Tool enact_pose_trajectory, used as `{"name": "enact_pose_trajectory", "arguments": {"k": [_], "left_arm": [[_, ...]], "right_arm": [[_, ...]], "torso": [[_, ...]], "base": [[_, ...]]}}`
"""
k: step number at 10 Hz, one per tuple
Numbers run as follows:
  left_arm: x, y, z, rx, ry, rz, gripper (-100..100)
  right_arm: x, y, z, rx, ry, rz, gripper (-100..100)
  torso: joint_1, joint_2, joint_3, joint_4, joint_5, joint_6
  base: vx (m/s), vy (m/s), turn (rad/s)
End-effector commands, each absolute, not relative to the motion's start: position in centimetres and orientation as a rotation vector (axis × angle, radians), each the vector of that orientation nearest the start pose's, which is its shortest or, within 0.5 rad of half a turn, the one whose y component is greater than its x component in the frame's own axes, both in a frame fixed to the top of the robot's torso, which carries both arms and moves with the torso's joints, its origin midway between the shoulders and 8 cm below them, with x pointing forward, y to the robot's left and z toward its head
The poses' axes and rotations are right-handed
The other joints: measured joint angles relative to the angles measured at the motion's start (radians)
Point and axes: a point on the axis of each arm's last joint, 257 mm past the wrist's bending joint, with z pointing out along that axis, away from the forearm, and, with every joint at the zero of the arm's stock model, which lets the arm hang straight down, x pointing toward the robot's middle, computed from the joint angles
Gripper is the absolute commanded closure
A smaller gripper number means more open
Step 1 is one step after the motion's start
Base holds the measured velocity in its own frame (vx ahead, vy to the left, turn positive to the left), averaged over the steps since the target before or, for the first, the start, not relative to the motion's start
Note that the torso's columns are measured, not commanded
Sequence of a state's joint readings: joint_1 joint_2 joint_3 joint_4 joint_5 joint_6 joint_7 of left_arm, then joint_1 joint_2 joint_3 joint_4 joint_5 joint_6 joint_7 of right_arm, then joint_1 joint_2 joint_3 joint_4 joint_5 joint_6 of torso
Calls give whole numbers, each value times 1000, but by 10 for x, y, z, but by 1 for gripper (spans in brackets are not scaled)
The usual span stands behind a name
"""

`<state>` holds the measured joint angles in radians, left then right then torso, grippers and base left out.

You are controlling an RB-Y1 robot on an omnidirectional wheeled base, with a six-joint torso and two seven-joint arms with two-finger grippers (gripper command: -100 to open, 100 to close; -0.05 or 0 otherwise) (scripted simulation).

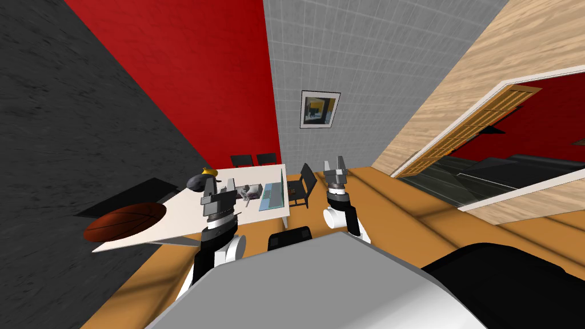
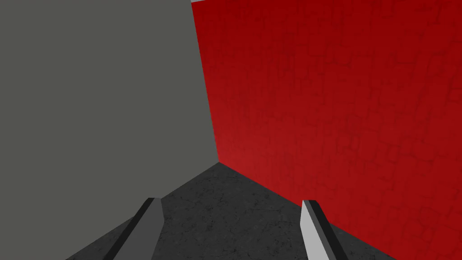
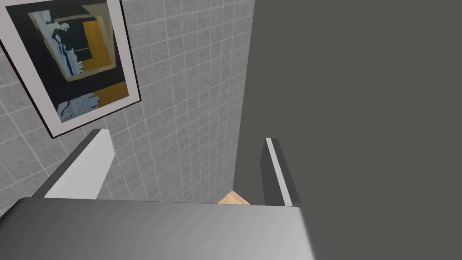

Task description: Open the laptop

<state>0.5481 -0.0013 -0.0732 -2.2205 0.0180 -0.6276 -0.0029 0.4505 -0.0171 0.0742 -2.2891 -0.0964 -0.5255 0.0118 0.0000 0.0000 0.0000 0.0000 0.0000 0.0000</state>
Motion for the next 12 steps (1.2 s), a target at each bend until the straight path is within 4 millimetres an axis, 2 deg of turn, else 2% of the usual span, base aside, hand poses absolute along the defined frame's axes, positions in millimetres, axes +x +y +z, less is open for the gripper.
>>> {"name": "enact_pose_trajectory", "arguments": {"k": [1, 9, 10, 12], "left_arm": [[332, 262, 6, -661, 581, -1371, 0], [332, 262, 6, -661, 581, -1372, 0], [334, 260, 6, -636, 619, -1367, -100], [339, 258, 6, -606, 669, -1350, -100]], "right_arm": [[342, -259, 48, 649, 517, 1462, 0], [342, -259, 48, 649, 517, 1462, 0], [342, -259, 48, 649, 517, 1462, 0], [342, -259, 48, 650, 518, 1462, 0]], "torso": [[0, 40, -82, 41, 0, 0], [0, 618, -1234, 617, 0, 0], [0, 691, -1382, 691, 0, 0], [-1, 735, -1470, 734, 0, 0]], "base": [[0, 0, 0], [0, 0, 0], [2, -11, -1], [-9, -30, -1]]}}
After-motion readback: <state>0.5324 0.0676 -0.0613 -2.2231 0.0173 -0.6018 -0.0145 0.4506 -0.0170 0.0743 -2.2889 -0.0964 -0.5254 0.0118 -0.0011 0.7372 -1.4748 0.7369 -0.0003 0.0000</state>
